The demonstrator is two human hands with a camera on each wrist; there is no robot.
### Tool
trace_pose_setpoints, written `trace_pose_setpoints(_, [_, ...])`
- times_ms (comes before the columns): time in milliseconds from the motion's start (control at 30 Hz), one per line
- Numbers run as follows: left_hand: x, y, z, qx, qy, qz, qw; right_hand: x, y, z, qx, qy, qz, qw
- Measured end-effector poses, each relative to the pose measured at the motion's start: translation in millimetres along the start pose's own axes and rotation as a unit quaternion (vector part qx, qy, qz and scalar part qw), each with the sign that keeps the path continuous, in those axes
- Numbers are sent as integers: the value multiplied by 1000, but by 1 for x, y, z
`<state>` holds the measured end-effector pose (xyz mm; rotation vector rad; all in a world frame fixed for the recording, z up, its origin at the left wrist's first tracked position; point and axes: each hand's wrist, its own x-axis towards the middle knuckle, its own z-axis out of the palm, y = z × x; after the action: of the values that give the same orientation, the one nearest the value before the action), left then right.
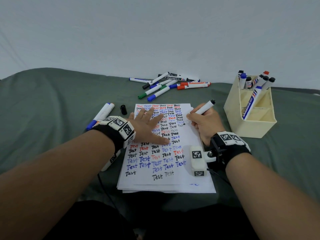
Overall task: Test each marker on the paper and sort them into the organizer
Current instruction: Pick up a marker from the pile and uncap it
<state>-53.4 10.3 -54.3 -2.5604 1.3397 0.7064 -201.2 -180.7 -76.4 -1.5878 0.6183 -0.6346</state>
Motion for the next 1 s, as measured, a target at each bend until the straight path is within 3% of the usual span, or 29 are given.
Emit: trace_pose_setpoints(1000, [2, -2, 1, 10, 4, 2, 1000, 2, 1, 1, -26, 3, -2, 1000])
